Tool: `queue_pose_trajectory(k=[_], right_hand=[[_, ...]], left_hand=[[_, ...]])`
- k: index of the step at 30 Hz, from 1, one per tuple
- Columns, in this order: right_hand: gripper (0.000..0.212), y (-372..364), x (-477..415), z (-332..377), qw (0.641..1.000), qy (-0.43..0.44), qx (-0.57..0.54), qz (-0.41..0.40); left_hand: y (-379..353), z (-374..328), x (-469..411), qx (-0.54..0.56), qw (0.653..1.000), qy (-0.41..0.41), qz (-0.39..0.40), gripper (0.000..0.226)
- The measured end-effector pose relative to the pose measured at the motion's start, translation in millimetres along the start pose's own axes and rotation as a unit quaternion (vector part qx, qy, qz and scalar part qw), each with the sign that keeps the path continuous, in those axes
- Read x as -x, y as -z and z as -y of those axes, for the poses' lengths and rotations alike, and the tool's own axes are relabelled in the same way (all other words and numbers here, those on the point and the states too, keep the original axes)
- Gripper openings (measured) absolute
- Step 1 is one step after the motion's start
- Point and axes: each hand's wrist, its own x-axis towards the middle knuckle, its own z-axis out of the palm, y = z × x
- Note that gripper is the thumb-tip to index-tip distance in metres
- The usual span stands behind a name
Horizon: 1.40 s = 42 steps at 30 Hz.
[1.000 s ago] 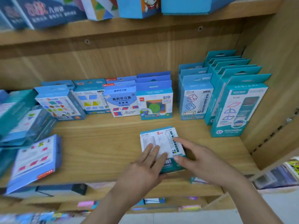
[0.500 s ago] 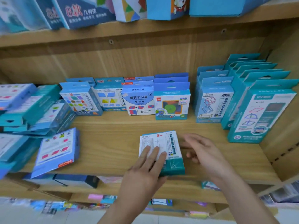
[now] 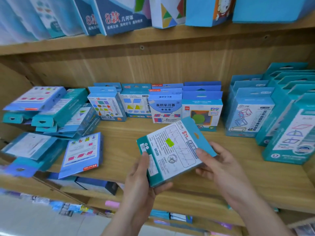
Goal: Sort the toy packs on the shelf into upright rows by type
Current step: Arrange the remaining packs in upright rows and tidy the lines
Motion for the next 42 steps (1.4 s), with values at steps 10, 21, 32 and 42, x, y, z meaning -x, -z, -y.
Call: queue_pose_trajectory(k=[10,21,32,42], right_hand=[[0.014,-16.6,7.2,16.0,0.971,0.148,0.171,-0.083],[0.055,12.4,-0.4,18.0,0.951,0.129,0.280,-0.017],[0.045,-9.1,-19.1,-9.6,0.979,0.064,0.193,0.031],[0.039,-86.7,-42.6,-35.8,0.981,0.048,0.190,-0.001]], left_hand=[[10.3,28.4,-6.5,-0.635,0.667,-0.383,0.071,0.087],[-15.8,2.3,-2.1,-0.047,0.989,-0.065,0.123,0.039],[11.8,-12.1,-7.2,-0.122,0.988,-0.081,0.039,0.023],[157.9,-54.1,-49.5,-0.548,0.772,-0.305,-0.099,0.043]])
